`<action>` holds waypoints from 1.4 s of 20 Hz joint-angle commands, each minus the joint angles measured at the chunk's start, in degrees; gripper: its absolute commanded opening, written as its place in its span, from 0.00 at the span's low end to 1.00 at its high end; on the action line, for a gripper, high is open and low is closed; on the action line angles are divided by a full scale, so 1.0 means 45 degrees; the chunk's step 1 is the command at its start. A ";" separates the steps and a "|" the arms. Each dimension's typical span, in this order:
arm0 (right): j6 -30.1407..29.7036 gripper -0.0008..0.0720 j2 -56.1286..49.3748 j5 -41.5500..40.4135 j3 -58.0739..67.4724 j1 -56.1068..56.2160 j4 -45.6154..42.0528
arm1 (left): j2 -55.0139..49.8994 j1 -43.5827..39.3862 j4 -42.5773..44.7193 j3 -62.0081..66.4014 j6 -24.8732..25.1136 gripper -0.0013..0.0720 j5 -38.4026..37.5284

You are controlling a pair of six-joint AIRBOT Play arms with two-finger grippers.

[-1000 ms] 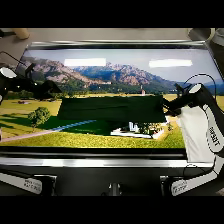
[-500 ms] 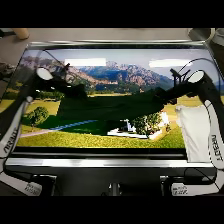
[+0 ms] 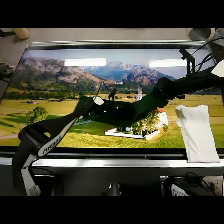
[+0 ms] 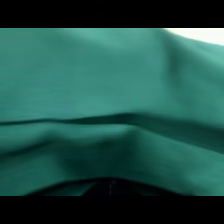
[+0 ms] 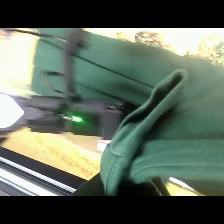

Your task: Fold the shirts.

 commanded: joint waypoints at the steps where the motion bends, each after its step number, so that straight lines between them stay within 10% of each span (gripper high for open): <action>1: 0.0170 0.05 0.0199 -0.0510 0.0010 0.0199 0.1185 | 0.0238 0.0442 -0.0879 0.0000 0.1292 0.05 0.0568; 6: 0.0005 0.05 -0.2025 -0.3827 0.0010 0.3065 0.2433 | 0.4143 0.4716 0.4017 0.0000 0.0695 0.05 -0.0622; 11: -0.1175 0.11 -0.6509 -0.6839 0.0971 0.6436 0.5799 | 0.8306 0.8199 0.4726 -0.0005 0.0719 0.05 -0.1579; 13: -0.1486 0.95 -0.7975 -0.7208 0.1520 0.6921 0.6989 | 0.9520 0.8816 0.4755 -0.0005 0.0758 0.05 -0.1991; 18: -0.1064 0.96 -0.7116 -0.5158 0.1676 0.4794 0.5362 | 1.0734 0.8995 0.6577 -0.0019 0.0753 0.05 -0.3823; 23: 0.1700 0.92 -0.5625 -0.0223 0.1059 0.2011 -0.3925 | 1.0715 0.8995 0.8048 -0.0631 0.0704 0.05 -0.4022; 28: 0.0248 0.93 -0.5833 -0.3633 -0.2958 0.2657 0.0461 | 1.0715 0.8704 0.8038 -0.1457 0.0690 0.05 -0.4119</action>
